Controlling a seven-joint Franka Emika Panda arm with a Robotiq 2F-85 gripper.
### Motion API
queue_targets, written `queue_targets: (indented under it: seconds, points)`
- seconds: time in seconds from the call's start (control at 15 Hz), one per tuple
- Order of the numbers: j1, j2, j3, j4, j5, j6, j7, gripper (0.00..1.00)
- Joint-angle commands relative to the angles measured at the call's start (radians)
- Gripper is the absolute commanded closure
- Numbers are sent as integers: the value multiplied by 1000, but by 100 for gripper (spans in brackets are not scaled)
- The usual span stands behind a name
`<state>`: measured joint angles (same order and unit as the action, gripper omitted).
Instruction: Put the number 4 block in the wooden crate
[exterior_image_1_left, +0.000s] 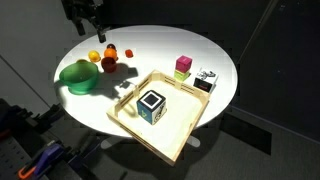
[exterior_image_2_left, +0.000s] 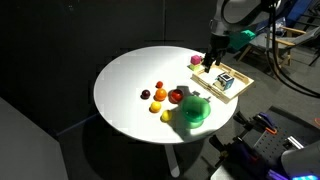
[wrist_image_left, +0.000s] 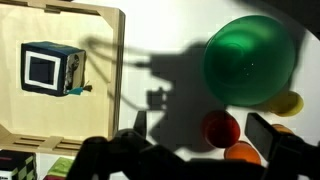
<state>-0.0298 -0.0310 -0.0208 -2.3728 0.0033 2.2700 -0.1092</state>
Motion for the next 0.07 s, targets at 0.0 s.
queue_targets:
  seconds: [0.0]
  points:
    - [2, 2, -2, 1, 0, -2, 0, 0]
